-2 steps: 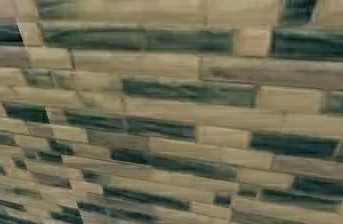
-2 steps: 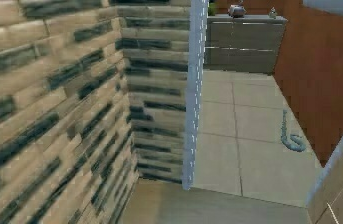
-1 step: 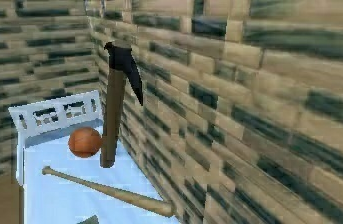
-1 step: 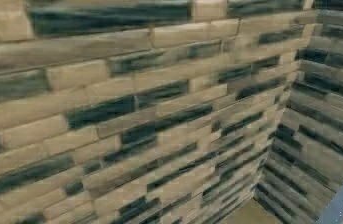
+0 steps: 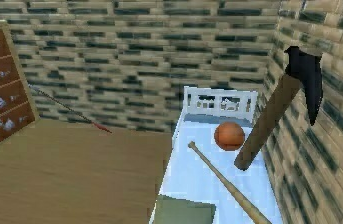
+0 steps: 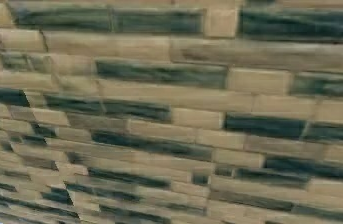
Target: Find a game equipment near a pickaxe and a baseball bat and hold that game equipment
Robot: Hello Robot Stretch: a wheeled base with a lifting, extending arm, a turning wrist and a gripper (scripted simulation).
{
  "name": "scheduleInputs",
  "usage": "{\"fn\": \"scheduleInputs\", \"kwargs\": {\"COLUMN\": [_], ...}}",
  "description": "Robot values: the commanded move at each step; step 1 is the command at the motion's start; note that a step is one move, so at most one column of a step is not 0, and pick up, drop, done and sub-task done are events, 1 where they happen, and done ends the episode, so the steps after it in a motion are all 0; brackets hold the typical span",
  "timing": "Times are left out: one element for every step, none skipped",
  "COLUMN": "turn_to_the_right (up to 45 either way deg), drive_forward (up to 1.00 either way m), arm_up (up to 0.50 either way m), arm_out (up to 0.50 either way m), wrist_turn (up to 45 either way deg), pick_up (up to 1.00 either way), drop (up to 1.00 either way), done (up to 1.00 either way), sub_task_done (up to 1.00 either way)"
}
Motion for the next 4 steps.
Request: {"fn": "scheduleInputs", "kwargs": {"turn_to_the_right": [-45.0, -15.0, 0.0, 45.0], "drive_forward": [0.0, 0.0, 0.25, 0.0], "arm_up": [0.0, 0.0, 0.0, 0.0], "arm_out": [0.0, 0.0, 0.0, 0.0], "wrist_turn": [0.0, 0.0, 0.0, 0.0], "pick_up": [0.0, 0.0, 0.0, 0.0], "drop": [0.0, 0.0, 0.0, 0.0], "done": [0.0, 0.0, 0.0, 0.0], "sub_task_done": [0.0, 0.0, 0.0, 0.0]}}
